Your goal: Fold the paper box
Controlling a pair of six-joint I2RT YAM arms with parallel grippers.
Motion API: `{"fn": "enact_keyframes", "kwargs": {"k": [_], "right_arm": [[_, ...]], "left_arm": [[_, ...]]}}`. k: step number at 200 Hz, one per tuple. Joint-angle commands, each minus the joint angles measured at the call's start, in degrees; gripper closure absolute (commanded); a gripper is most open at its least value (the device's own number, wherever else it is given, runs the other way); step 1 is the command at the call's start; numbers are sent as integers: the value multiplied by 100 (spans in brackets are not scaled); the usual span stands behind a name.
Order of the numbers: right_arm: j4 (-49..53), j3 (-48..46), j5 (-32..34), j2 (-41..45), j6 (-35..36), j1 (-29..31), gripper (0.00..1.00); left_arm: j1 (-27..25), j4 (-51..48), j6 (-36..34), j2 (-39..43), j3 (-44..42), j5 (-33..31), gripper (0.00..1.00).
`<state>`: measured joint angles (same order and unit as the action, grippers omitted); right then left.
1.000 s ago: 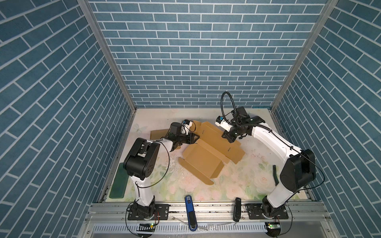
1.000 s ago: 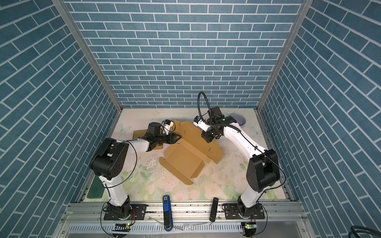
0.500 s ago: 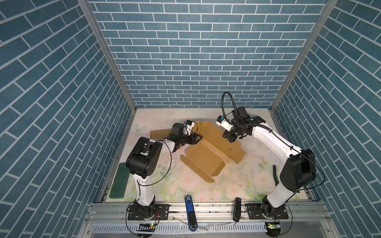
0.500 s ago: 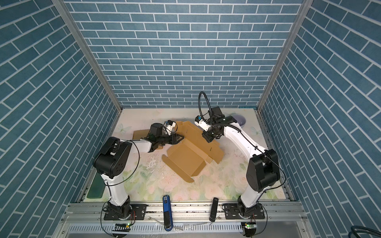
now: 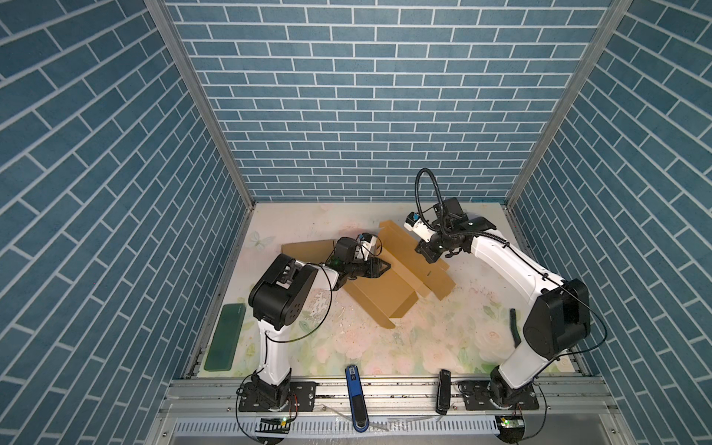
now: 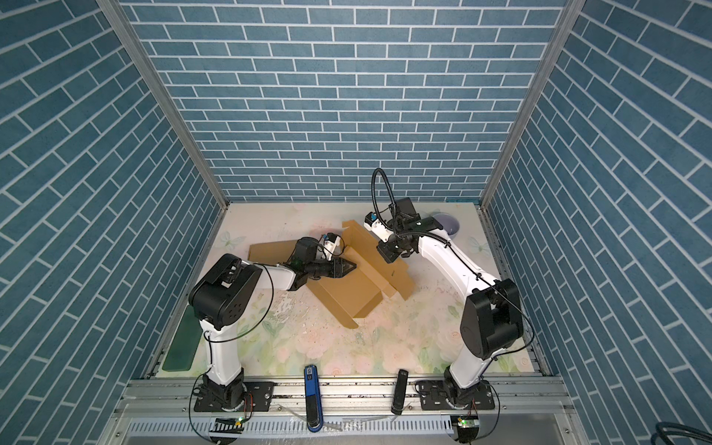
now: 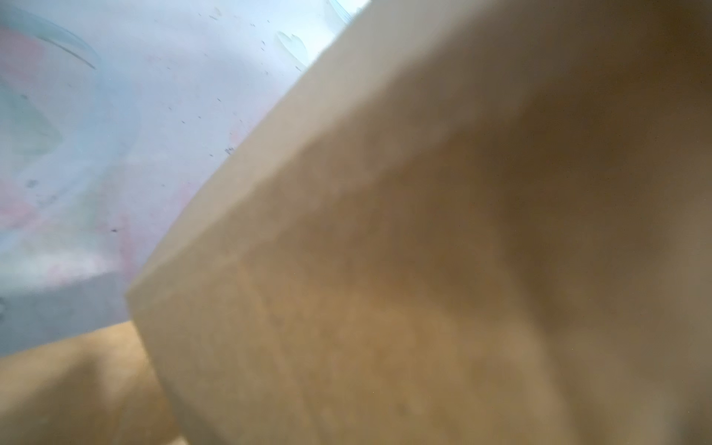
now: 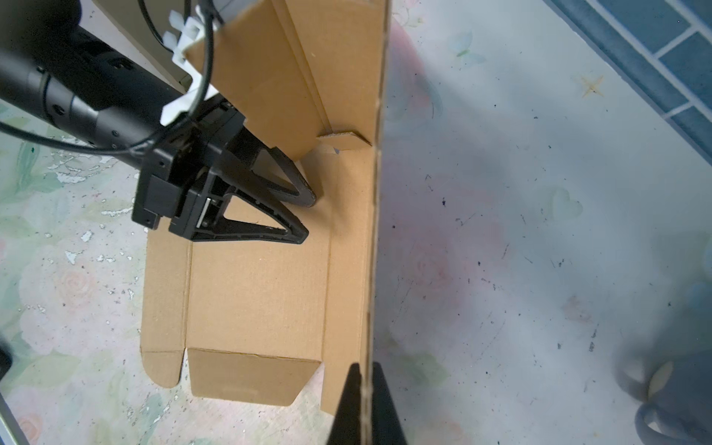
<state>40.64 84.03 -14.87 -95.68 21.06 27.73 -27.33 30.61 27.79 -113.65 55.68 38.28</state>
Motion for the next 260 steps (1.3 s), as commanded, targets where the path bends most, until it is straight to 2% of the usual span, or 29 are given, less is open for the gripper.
{"fn": "enact_keyframes", "kwargs": {"k": [1,50,84,103,132,170,211,260], "right_arm": [[120,-10,71,-3,329,52,100],[296,-65,257,-72,547,49,100],[210,-161,222,-7,585,48,100],[198,-184,177,9,651,54,100],[248,-160,185,-8,699,55,100],[242,-159,154,-18,706,49,100],[225,-150,129,-15,703,49,100],[234,-90,107,-64,702,49,100]], "left_arm": [[18,-208,-78,528,-53,-121,49],[387,-1844,-868,1988,-130,-197,45],[805,-2917,-1605,2490,-45,-341,41],[972,-3254,-1960,2433,116,-479,40],[1059,-3183,-2225,2130,420,-497,39],[1046,-2859,-2385,1570,815,-297,39],[1020,-2809,-2642,1179,1284,-479,39],[840,-2859,-2799,713,1758,-194,42]]}}
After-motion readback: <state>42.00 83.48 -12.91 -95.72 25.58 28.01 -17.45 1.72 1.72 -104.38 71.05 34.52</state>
